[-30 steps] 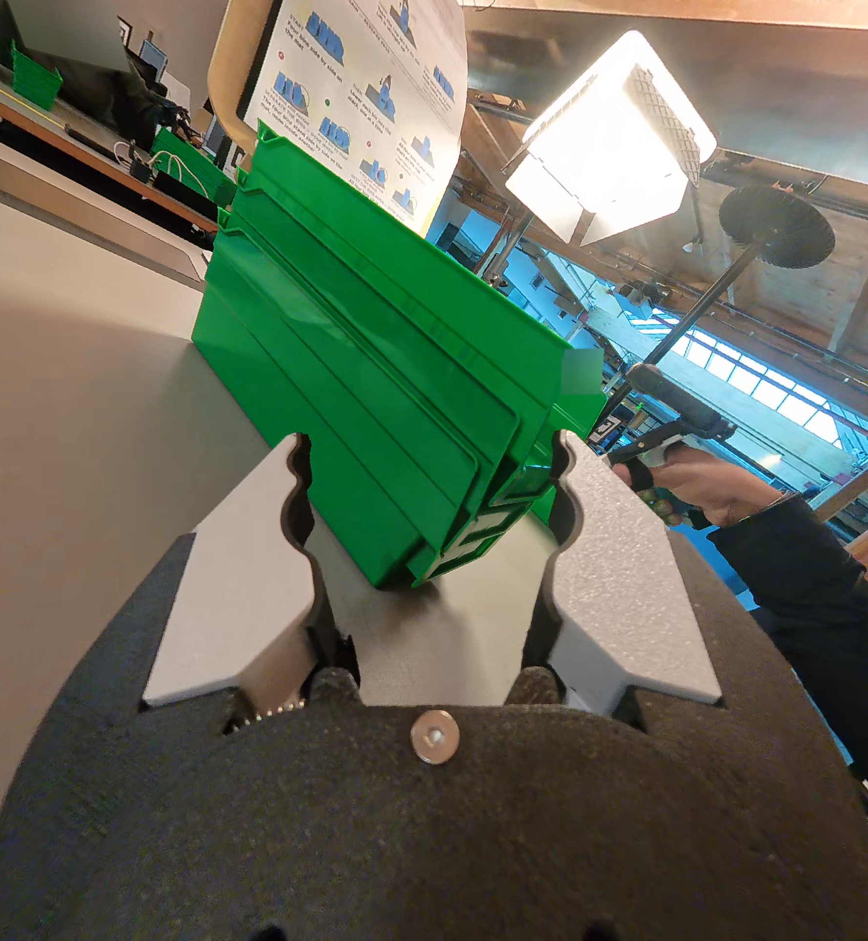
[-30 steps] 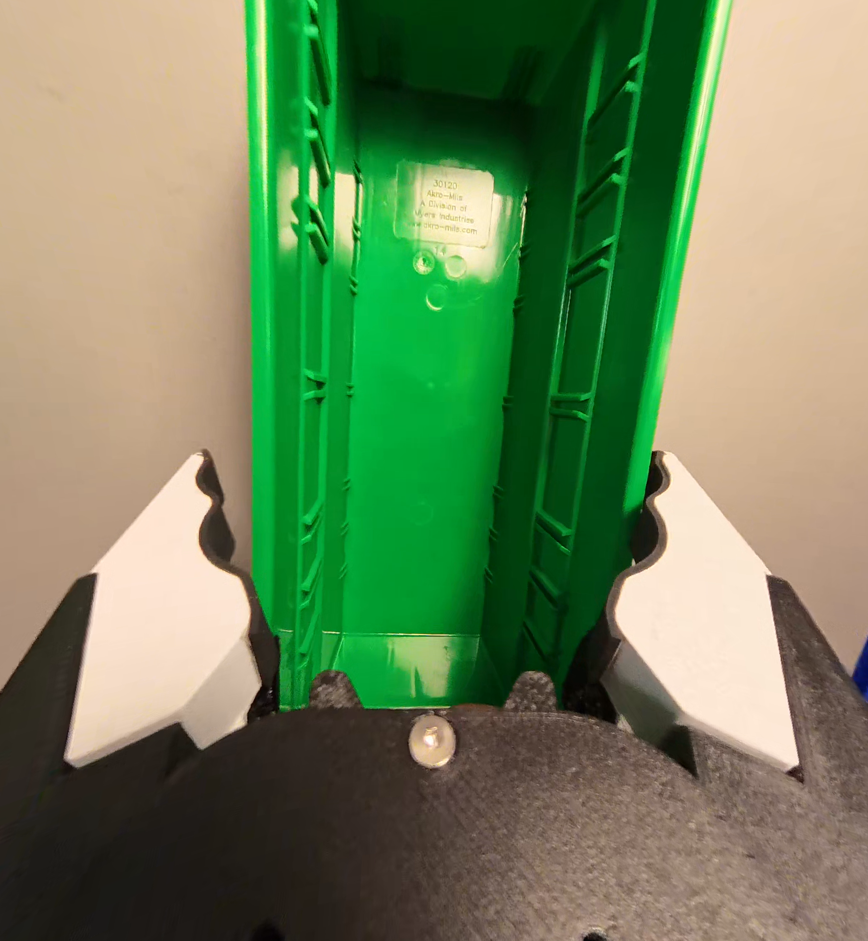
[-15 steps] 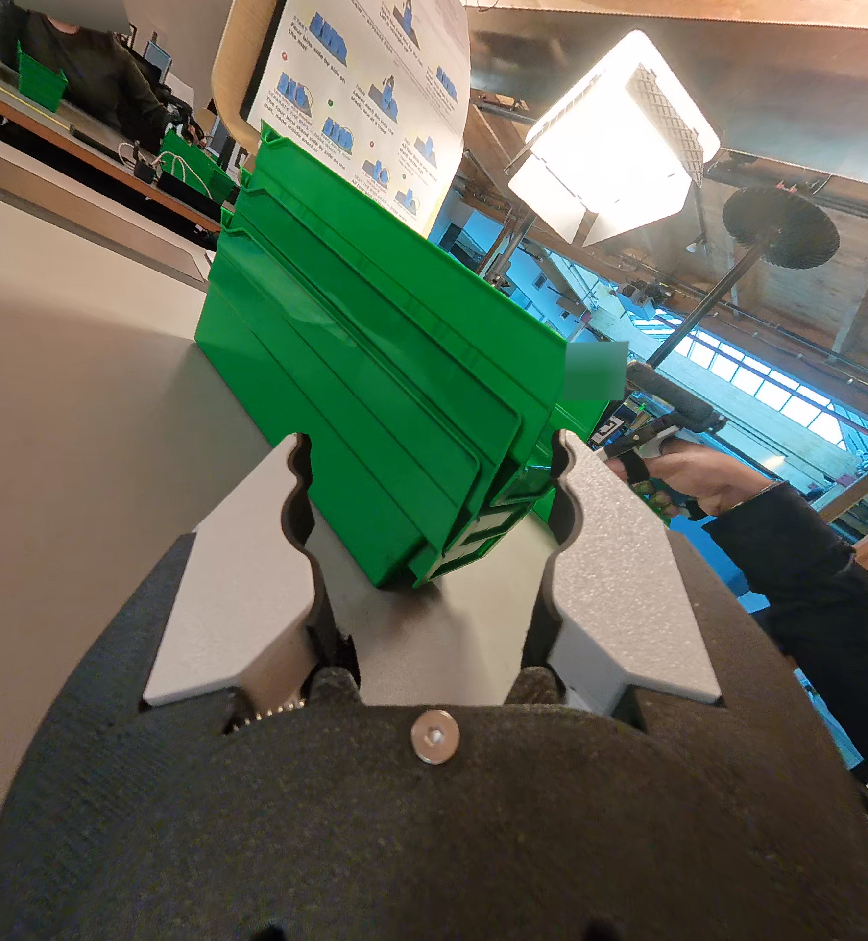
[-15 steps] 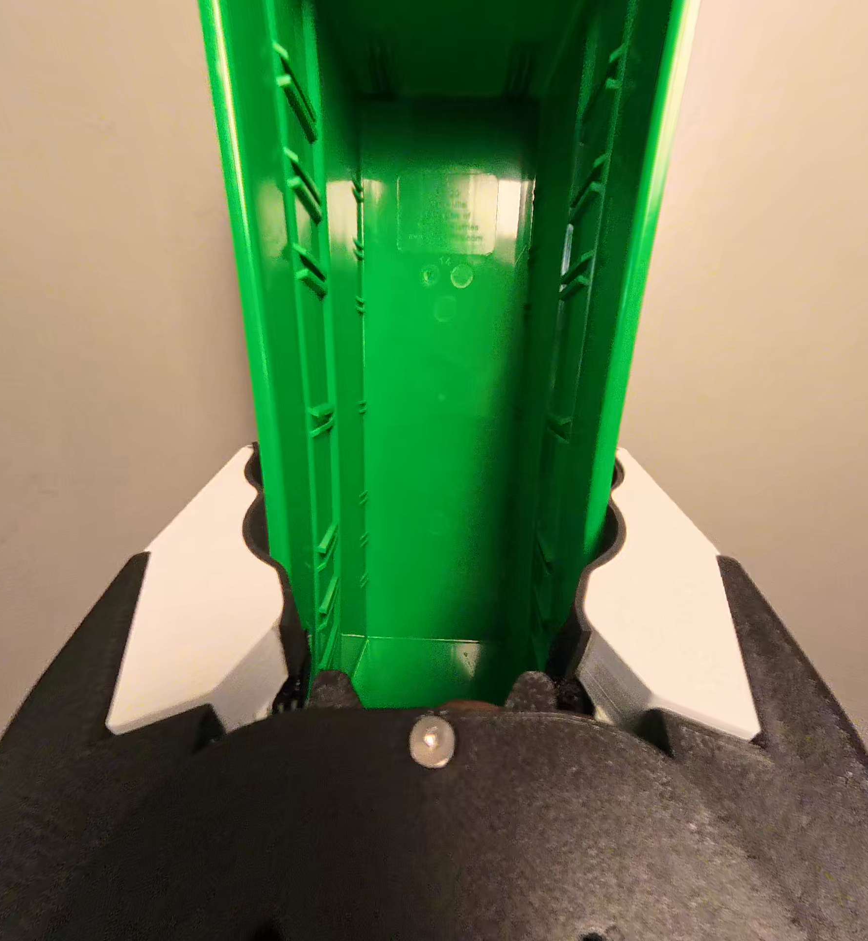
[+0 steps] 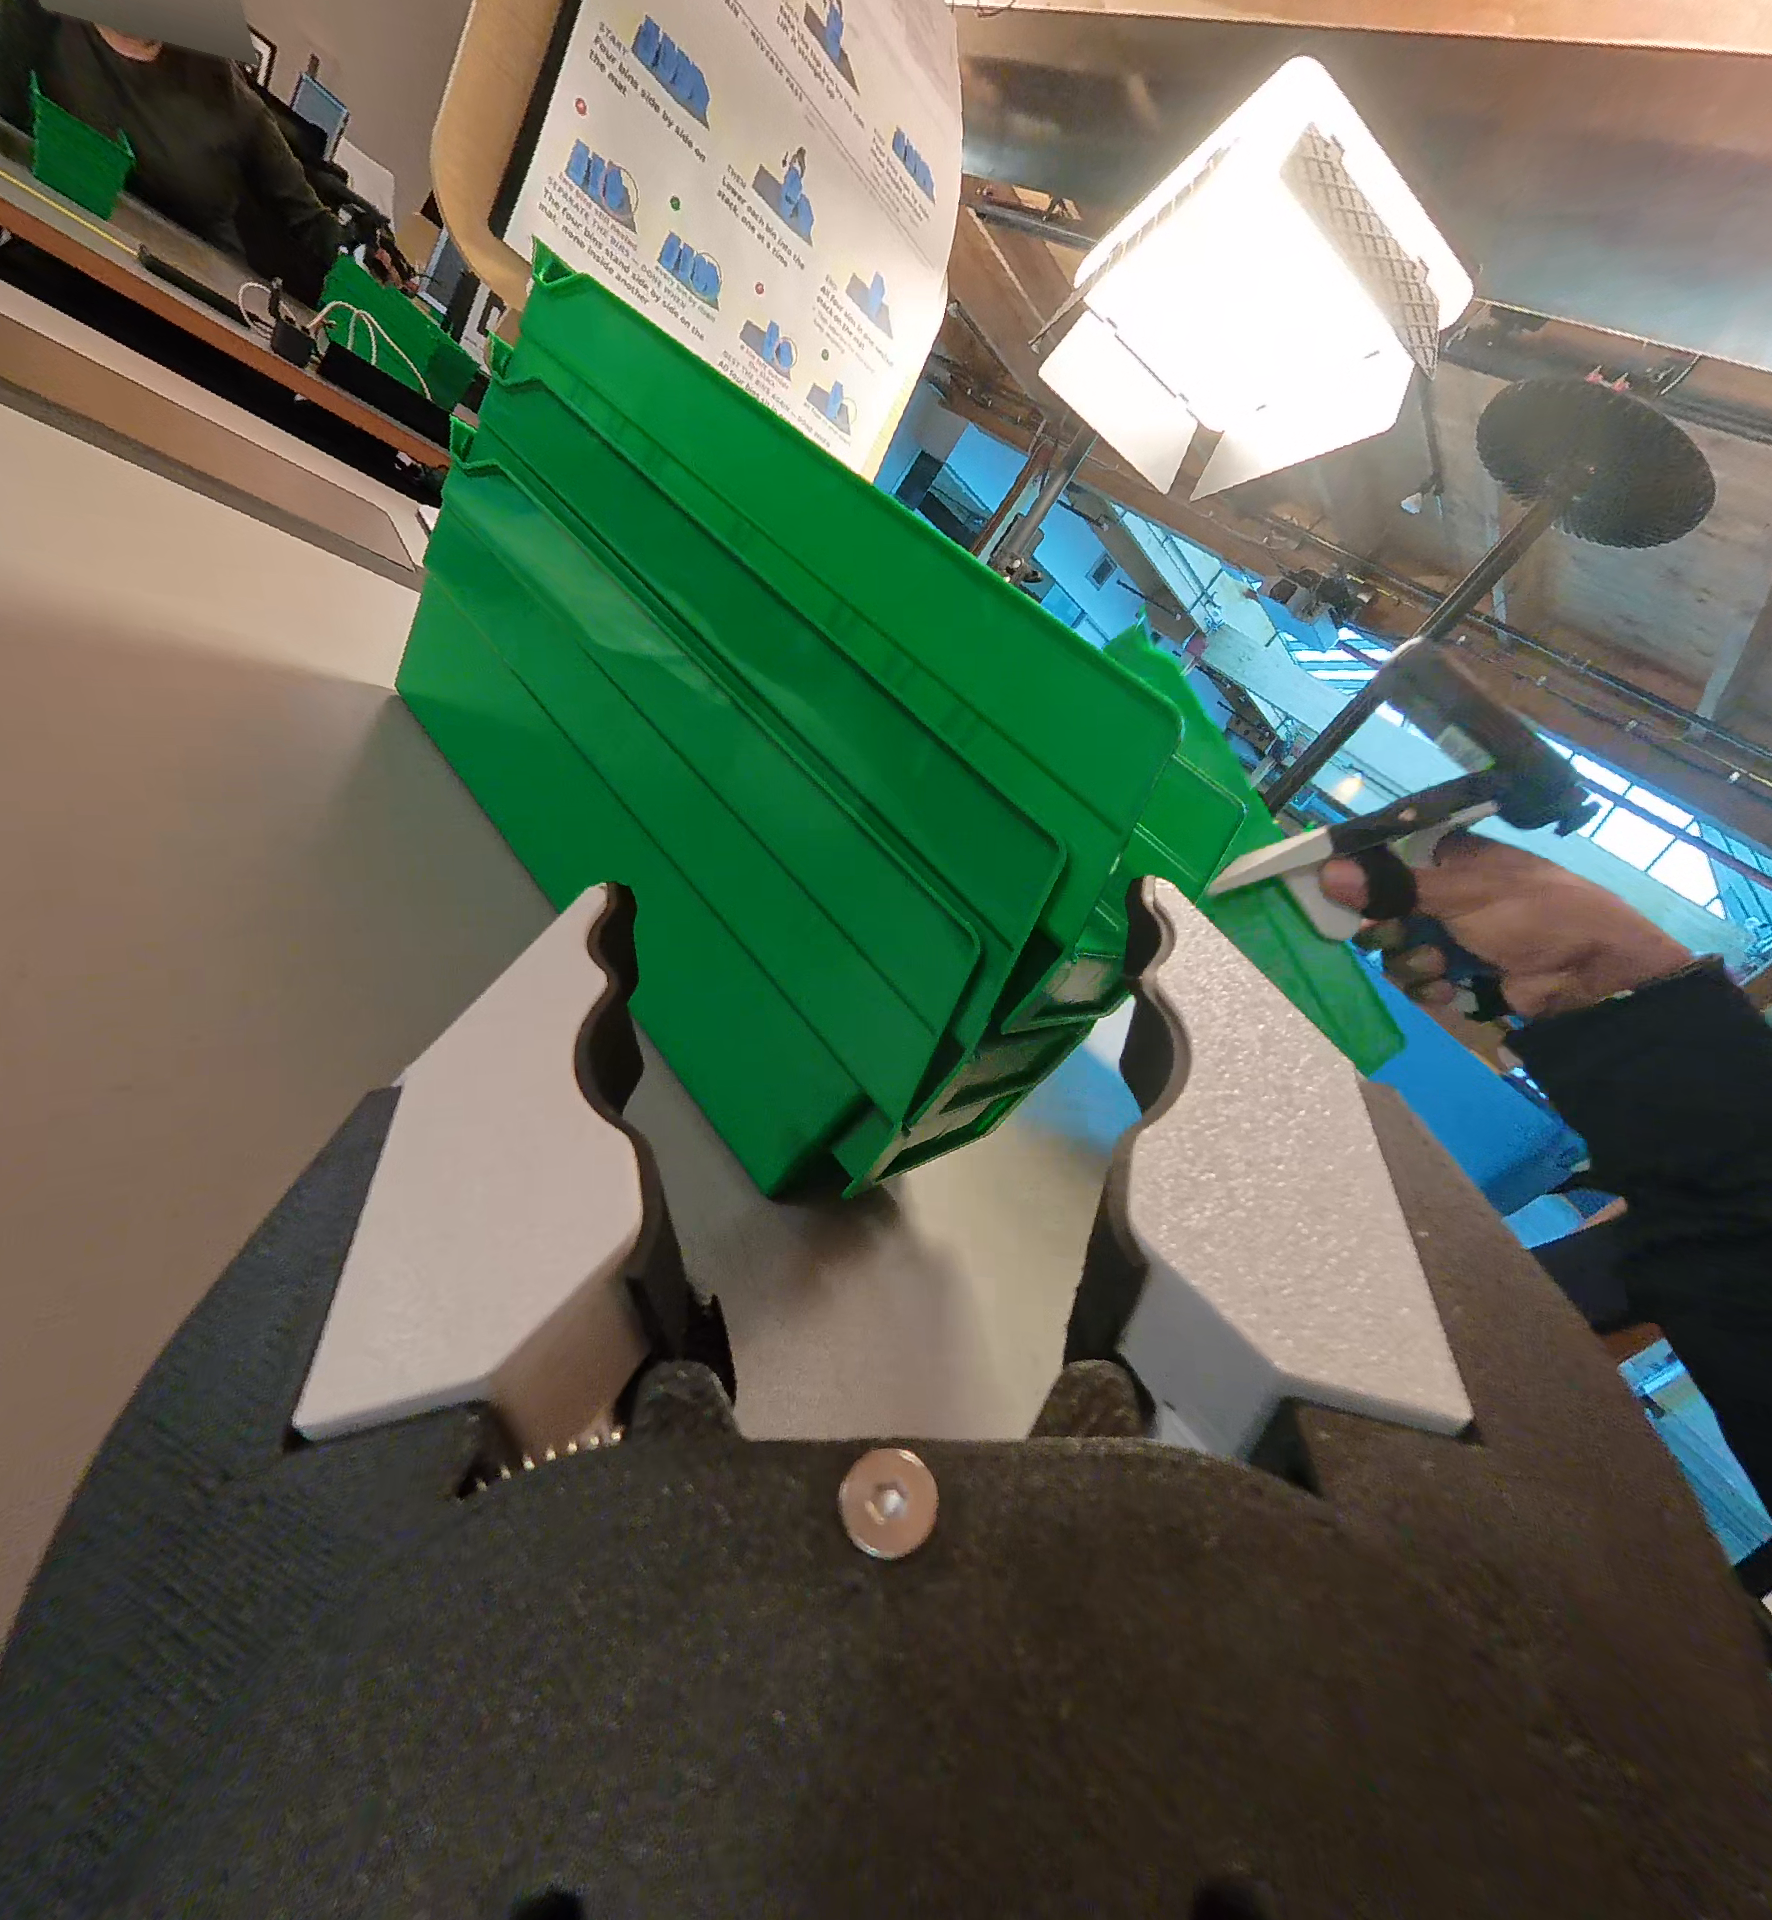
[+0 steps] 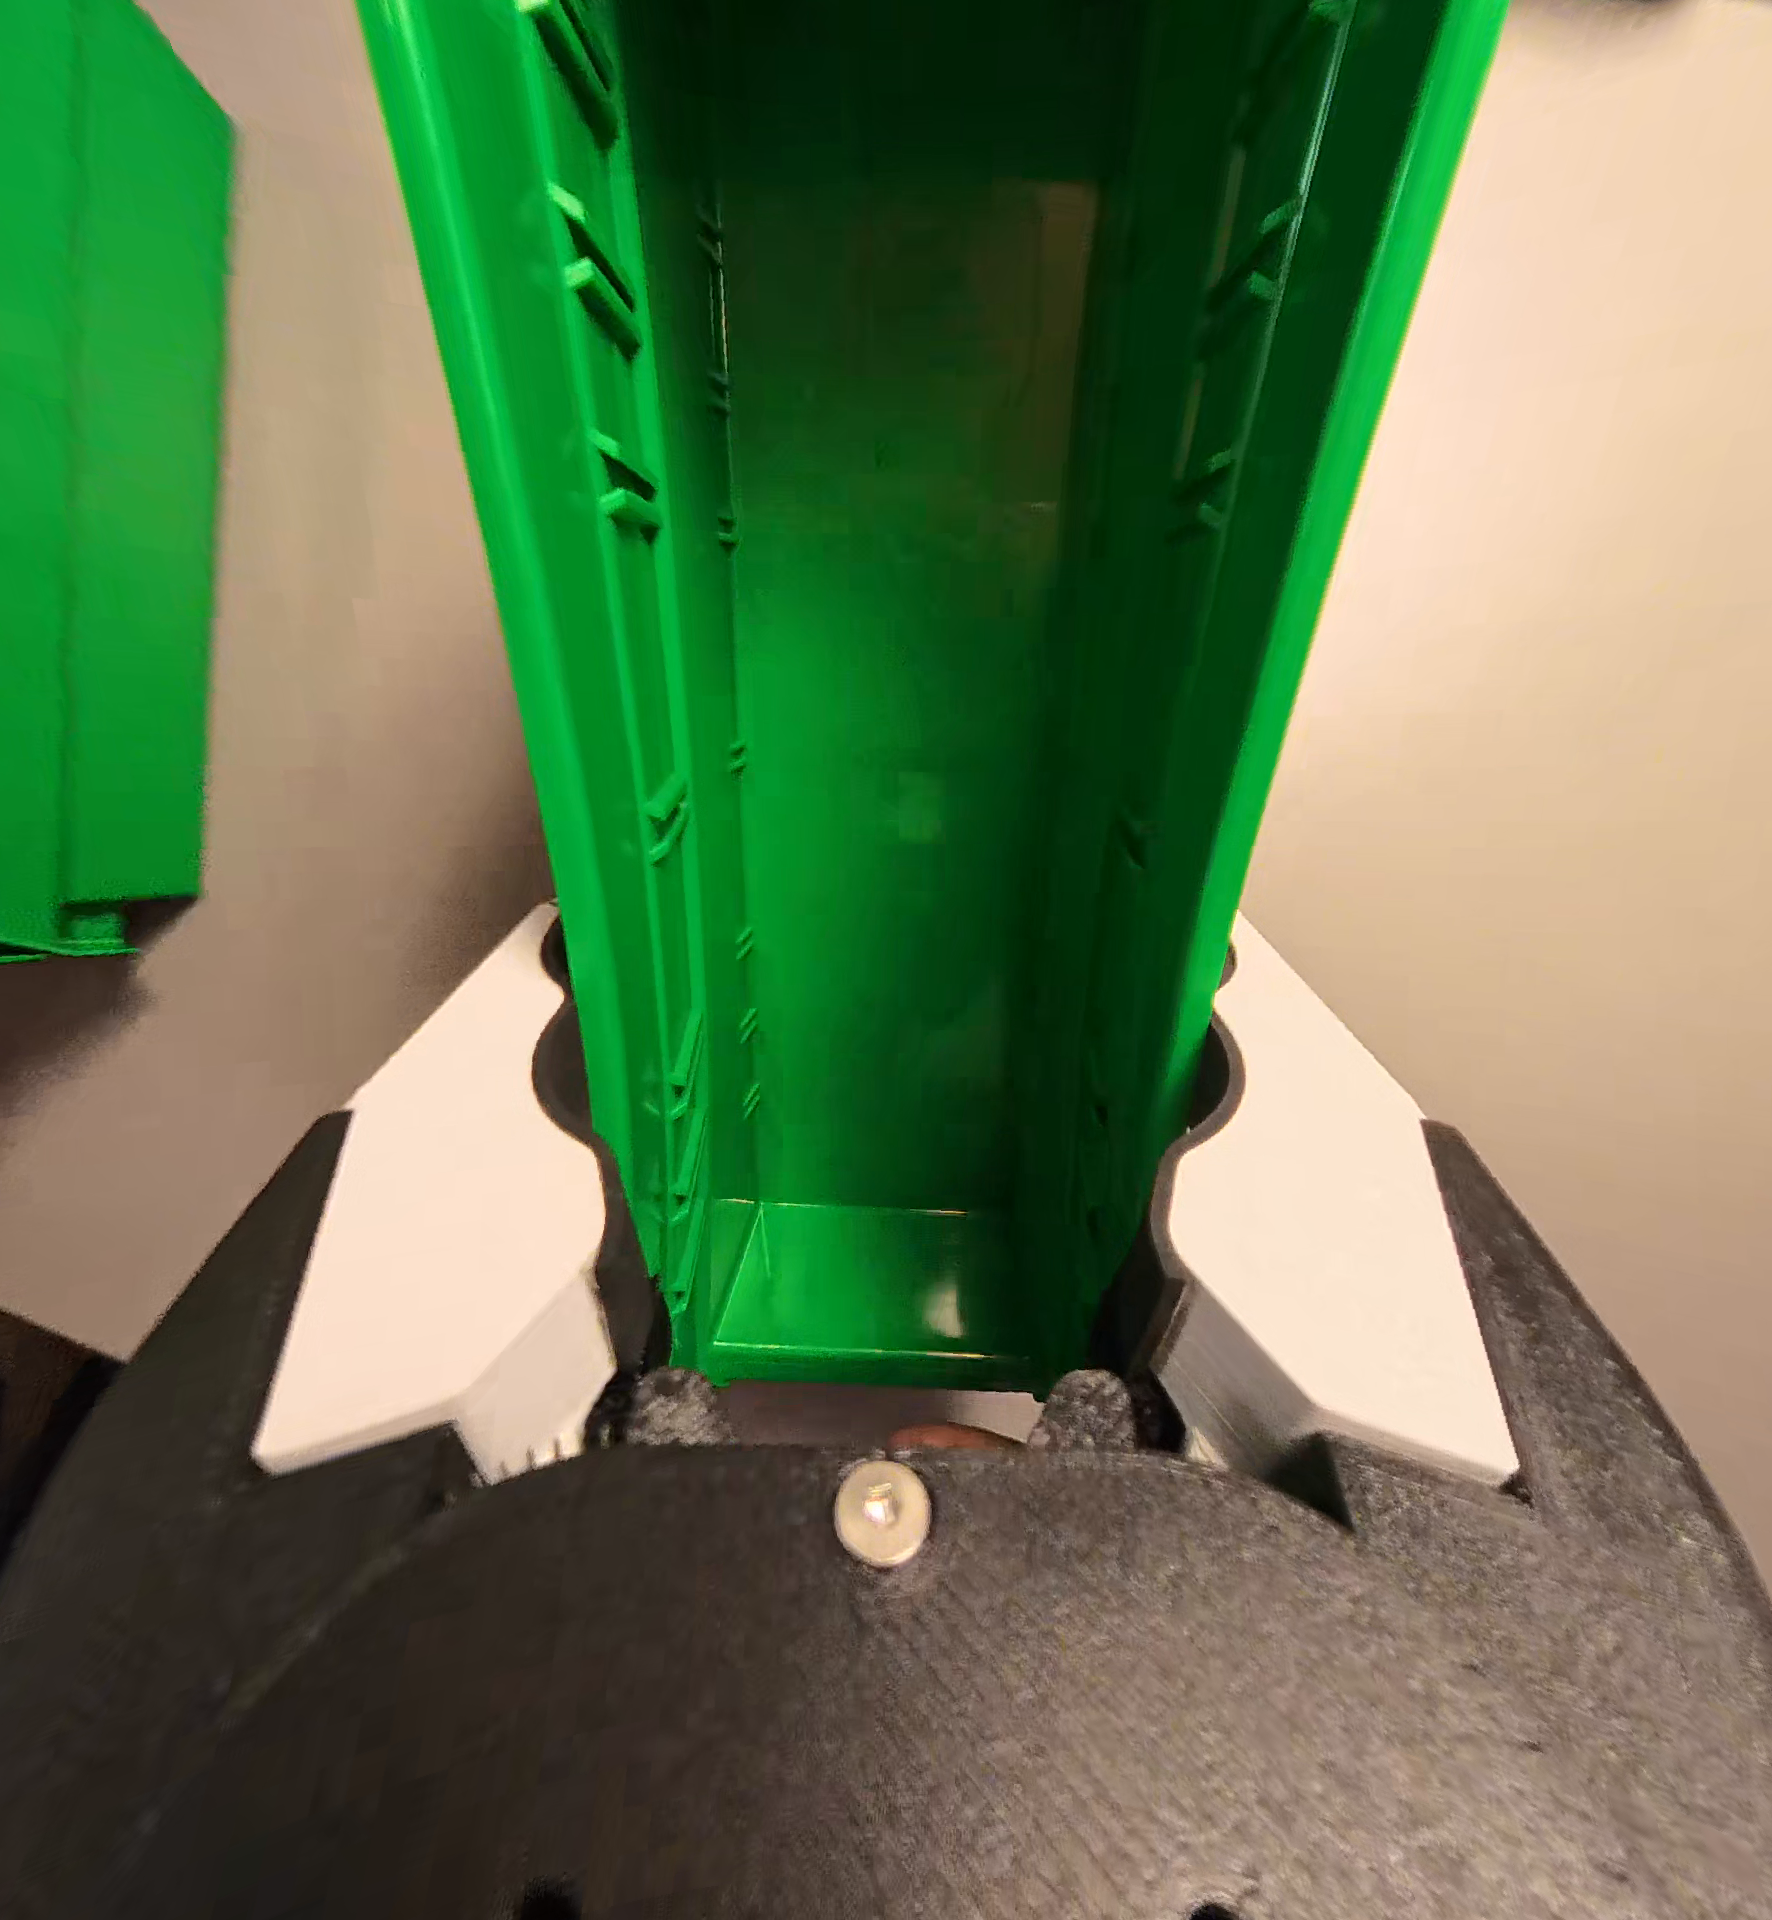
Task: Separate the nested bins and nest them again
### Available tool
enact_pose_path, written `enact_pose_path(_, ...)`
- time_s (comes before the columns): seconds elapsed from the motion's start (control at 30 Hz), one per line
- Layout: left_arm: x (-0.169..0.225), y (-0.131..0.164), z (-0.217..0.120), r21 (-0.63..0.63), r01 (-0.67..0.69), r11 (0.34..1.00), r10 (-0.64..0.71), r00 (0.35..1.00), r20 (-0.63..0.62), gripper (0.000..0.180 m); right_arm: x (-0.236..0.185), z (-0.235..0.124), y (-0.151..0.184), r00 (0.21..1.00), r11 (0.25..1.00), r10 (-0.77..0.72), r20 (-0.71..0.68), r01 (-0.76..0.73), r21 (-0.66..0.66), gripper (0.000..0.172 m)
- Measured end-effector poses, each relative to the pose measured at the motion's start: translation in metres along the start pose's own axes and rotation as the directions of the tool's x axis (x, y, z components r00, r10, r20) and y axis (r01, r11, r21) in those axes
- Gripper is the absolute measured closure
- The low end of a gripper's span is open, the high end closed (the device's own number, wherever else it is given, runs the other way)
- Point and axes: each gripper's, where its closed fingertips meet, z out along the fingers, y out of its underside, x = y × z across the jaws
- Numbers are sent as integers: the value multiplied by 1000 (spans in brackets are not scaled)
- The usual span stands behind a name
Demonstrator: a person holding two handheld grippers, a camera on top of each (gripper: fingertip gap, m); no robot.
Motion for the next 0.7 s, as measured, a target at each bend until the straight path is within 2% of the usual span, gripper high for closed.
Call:
enact_pose_path(0.17,0,0,0,0,0,1000,0,1000,1,87,-64,-40,-37,986,993,-56,160,38,116,56)
enact_pose_path(0.3,0,0,0,1,-1,1000,1,1000,2,87,-139,-77,-64,925,983,-112,364,51,174,55)
enact_pose_path(0.4,0,0,0,0,-1,1000,1,1000,3,87,-190,-98,-82,873,983,-135,468,60,171,55)
enact_pose_path(0.53,0,0,0,-3,0,1000,0,1000,5,87,-236,-98,-108,848,993,-86,523,33,110,55)
enact_pose_path(0.7,0,0,0,1,0,1000,0,1000,4,87,-264,-67,-133,871,998,46,489,-56,7,53)
